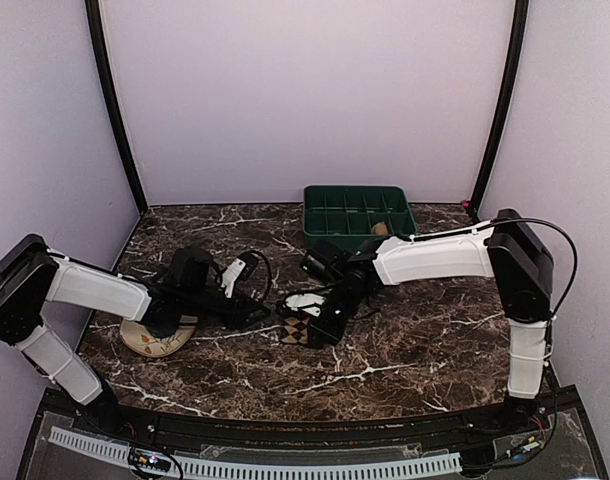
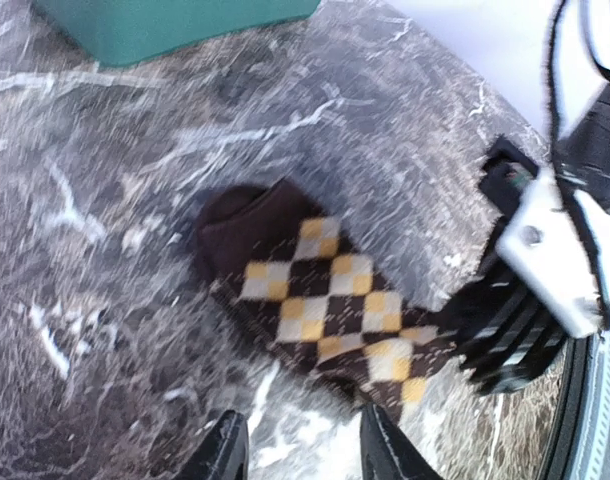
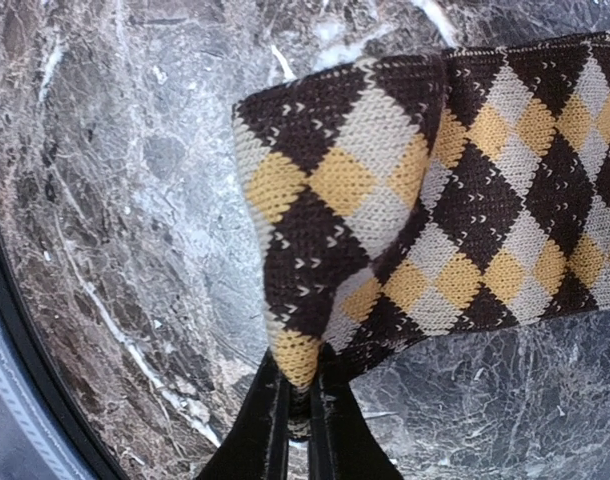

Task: Roll the socks
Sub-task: Pick up the sock from the center of the board, then roll the sock at the center of the board.

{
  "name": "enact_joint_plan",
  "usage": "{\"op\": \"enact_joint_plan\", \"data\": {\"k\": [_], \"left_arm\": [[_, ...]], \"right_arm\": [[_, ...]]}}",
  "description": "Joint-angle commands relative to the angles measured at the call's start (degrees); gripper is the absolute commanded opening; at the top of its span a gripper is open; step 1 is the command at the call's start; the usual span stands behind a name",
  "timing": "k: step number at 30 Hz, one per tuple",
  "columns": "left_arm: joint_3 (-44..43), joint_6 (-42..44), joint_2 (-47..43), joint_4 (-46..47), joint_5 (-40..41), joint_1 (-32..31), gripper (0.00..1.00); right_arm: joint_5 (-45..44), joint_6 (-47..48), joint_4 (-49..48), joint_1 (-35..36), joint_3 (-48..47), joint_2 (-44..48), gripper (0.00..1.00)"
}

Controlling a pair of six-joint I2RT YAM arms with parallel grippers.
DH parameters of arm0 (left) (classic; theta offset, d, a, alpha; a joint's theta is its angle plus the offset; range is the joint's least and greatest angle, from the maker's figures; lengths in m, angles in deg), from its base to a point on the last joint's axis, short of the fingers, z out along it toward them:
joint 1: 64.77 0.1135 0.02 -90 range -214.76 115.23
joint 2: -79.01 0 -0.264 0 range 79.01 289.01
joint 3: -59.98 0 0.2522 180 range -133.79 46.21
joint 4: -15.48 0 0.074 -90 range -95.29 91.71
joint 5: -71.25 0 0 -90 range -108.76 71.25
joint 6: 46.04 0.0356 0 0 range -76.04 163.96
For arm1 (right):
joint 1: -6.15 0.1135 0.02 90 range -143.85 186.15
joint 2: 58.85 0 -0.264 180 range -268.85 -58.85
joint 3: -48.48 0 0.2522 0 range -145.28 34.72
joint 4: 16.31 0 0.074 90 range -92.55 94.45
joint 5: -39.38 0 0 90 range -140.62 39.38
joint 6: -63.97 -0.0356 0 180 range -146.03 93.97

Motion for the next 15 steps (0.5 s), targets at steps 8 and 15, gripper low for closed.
{"op": "enact_joint_plan", "data": {"k": [8,15], "left_arm": [[5.06,1.34,-3.08,10.80,9.31,-8.21,0.40],[6.06,0.40,-1.29,12.19,7.67,-9.17,0.40]], "right_arm": [[8.45,0.83,7.77,-2.69,-6.95,-2.77,0.07],[10.28,1.14,9.07,-2.88,-8.89,-4.06,0.07]]}}
